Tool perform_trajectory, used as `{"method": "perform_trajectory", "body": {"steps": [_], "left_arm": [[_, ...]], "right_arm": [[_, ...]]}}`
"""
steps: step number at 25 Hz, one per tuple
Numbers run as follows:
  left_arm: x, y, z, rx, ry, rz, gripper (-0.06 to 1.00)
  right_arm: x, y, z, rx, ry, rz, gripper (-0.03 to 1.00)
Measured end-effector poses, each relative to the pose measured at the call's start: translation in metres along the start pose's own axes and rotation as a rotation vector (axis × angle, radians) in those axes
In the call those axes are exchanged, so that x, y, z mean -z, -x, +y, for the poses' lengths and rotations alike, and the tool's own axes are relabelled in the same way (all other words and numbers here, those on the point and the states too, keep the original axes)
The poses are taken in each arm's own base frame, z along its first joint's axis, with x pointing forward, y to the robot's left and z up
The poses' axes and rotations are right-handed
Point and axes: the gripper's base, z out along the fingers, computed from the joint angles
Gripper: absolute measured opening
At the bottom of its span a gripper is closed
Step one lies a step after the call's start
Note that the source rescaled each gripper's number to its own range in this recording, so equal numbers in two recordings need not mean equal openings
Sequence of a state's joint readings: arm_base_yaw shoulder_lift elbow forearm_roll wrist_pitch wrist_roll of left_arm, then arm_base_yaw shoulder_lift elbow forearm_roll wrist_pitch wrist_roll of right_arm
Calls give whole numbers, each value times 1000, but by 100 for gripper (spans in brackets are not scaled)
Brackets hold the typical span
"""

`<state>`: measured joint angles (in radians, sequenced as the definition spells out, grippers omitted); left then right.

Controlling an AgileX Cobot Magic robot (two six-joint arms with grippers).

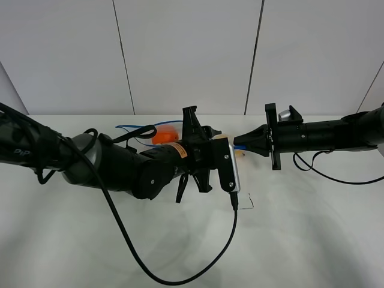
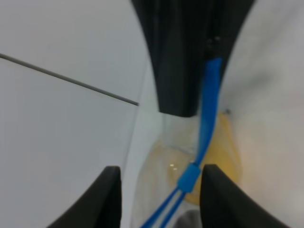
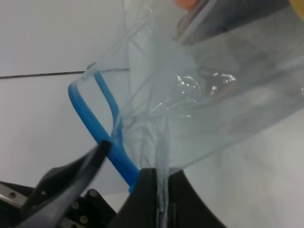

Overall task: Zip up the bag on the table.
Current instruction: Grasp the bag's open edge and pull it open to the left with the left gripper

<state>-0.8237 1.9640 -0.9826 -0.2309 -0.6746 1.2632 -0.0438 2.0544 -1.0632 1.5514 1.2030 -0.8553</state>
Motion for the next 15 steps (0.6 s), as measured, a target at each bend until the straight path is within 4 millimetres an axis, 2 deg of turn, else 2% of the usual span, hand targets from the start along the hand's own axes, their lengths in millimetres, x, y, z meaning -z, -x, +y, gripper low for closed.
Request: {"method": "perform_trajectory", "body": {"steps": [15], "left_arm": [[1, 4, -3, -36, -21, -54, 50]], "right_arm": [[0, 0, 0, 0, 0, 0, 0]]}}
